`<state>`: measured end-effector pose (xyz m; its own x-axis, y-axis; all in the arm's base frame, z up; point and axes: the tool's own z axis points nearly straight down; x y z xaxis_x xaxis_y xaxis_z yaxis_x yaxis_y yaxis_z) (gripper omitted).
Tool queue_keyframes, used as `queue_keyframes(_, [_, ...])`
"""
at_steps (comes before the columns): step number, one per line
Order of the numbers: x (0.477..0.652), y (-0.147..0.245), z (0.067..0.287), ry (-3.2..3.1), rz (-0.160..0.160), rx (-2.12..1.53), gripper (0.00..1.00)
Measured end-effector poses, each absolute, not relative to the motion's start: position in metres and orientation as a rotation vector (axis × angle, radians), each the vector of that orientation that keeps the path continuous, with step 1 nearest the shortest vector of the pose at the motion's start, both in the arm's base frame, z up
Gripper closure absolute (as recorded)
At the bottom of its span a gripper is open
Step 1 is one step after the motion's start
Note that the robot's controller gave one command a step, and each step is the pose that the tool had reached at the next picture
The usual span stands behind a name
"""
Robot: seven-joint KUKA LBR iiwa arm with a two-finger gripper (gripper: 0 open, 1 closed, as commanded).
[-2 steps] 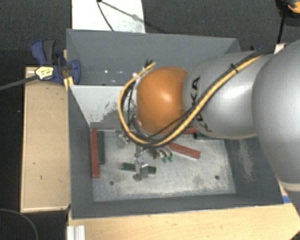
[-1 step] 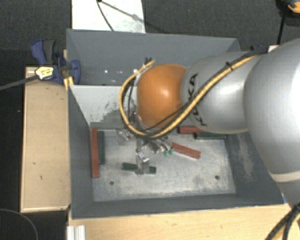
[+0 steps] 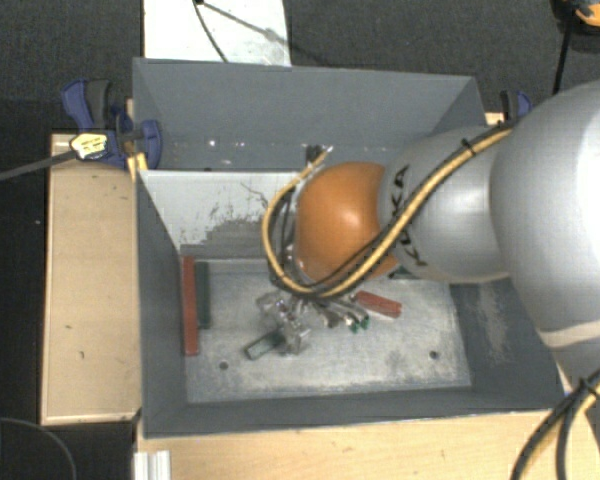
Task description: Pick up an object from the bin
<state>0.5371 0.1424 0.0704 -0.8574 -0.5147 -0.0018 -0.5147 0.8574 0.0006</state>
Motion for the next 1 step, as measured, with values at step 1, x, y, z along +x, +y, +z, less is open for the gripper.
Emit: queue_keyframes(1, [0.5371,0.1424,0.0704,3.026,0.002,-0.837,1.00])
